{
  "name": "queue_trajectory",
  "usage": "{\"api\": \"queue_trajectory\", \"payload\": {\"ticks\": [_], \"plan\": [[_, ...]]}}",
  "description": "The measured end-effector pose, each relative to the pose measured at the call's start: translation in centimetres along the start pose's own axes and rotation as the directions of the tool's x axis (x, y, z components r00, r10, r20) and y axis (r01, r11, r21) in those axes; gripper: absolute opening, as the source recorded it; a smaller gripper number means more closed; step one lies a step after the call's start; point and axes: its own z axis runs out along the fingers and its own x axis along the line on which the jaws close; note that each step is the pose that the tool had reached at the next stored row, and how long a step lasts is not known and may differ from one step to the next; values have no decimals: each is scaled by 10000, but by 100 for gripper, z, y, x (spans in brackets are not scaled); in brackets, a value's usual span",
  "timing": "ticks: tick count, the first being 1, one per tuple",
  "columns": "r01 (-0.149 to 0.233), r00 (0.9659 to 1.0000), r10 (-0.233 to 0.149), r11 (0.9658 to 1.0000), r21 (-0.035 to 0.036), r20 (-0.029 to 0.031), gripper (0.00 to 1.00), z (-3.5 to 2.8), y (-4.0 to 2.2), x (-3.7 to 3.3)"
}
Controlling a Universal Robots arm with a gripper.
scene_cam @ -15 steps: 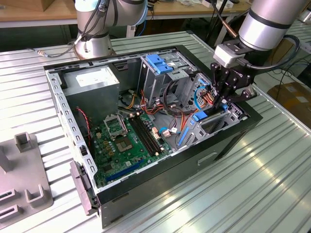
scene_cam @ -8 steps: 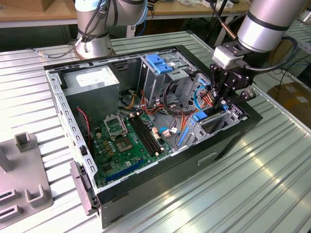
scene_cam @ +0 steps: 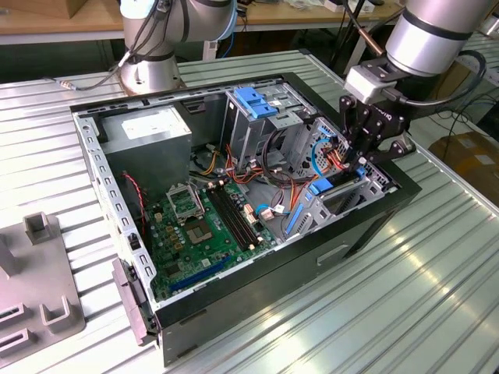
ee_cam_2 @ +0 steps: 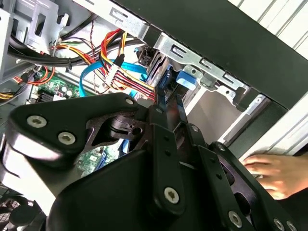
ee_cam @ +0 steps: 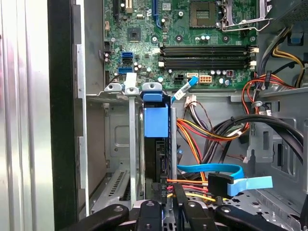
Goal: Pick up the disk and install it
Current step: 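Insert the first disk wire, then insert the second disk wire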
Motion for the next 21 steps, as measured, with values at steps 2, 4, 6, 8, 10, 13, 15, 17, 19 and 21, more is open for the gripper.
{"api": "queue_trajectory", "payload": {"ticks": [2,4,6,8,10,13,15,17,19,21], "plan": [[0,10000,0,10000,0,1,24,0,0,0],[1,10000,-1,10000,0,0,16,-1,0,0],[0,10000,0,10000,0,0,10,-1,0,0],[0,10000,0,10000,0,1,10,-1,0,0],[0,10000,0,10000,0,1,10,-1,0,0],[0,10000,0,10000,0,3,10,-1,0,0],[0,10000,0,10000,0,2,10,-1,0,0],[0,10000,0,10000,0,3,10,-1,0,0],[0,10000,0,10000,0,4,10,-1,0,0],[1,10000,-1,10000,0,4,10,-1,0,0]]}}
